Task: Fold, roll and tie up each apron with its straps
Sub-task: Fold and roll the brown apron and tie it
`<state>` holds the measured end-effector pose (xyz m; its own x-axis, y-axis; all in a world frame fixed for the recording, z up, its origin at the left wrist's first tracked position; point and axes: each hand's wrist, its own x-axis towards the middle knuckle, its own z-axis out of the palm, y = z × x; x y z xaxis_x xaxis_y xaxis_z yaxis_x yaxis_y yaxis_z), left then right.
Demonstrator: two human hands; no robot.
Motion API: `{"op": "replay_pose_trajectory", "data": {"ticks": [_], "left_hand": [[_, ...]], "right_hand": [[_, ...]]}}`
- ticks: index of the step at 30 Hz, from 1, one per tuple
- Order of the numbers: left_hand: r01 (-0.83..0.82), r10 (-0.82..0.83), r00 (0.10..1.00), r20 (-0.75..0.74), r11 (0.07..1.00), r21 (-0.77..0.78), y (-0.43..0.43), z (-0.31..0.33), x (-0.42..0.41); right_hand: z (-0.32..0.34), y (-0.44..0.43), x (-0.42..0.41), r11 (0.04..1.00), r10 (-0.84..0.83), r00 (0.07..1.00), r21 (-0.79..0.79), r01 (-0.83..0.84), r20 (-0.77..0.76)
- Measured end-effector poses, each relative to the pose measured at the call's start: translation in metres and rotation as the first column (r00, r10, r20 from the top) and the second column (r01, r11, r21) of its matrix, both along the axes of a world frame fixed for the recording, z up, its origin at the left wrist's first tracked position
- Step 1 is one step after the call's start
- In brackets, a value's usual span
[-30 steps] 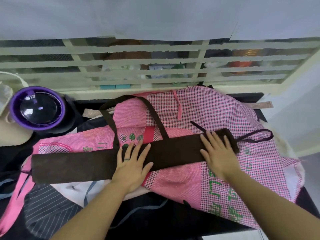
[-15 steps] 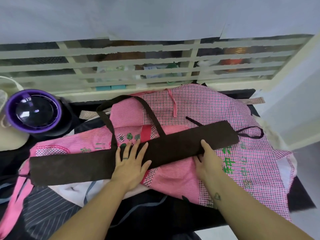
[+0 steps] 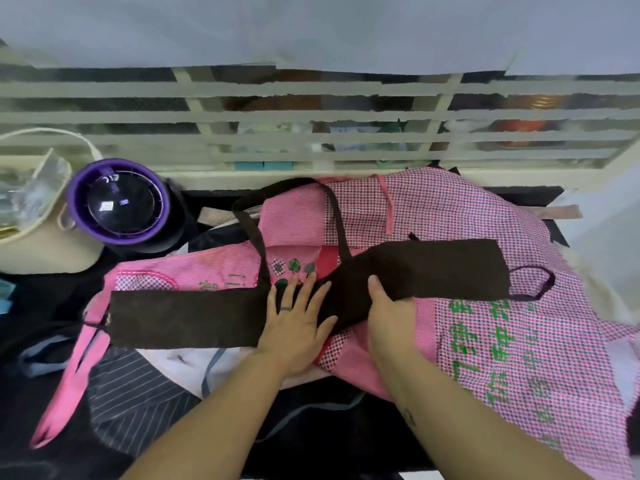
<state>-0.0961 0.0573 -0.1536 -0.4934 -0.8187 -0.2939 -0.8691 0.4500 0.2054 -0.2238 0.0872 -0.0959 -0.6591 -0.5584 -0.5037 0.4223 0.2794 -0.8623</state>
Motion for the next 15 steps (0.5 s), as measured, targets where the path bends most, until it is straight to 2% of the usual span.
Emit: {"op": "replay_pose_trajectory", "data": {"ticks": [3, 7, 9, 11, 13, 14, 15], "left_hand": [[0.009, -0.006, 0.997, -0.072, 0.999, 0.047, 0.006, 0.008, -0.012], [0.093, -0.095, 0.993, -0.072, 0.995, -0.022, 0.022, 0.01, -0.042], [0.196, -0.196, 0.98, -0.017, 0.981, 0.003, 0.021, 0.006, -0.04], [0.318, -0.318, 0.948, 0.002, 0.947, -0.04, 0.015, 0.005, -0.018], [0.41, -0.414, 0.91, -0.013, 0.905, -0.116, 0.013, 0.006, 0.016], [0.423, -0.435, 0.9, -0.018, 0.883, -0.202, 0.012, 0.005, 0.036], [0.424, -0.438, 0.899, 0.006, 0.866, -0.263, 0.009, 0.006, 0.056]], "right_hand": [[0.022, 0.003, 0.008, 0.997, 0.061, 0.993, -0.03, -0.064, -0.101], [0.031, 0.008, 0.015, 0.957, 0.27, 0.919, -0.028, -0.29, -0.286], [0.023, 0.011, 0.021, 0.927, 0.361, 0.862, 0.033, -0.374, -0.358], [0.005, 0.012, 0.028, 0.892, 0.444, 0.791, 0.126, -0.434, -0.421], [-0.013, 0.012, 0.031, 0.849, 0.519, 0.698, 0.205, -0.487, -0.494], [-0.019, 0.012, 0.034, 0.824, 0.559, 0.677, 0.237, -0.514, -0.478], [-0.024, 0.014, 0.037, 0.785, 0.614, 0.605, 0.31, -0.537, -0.507]]}}
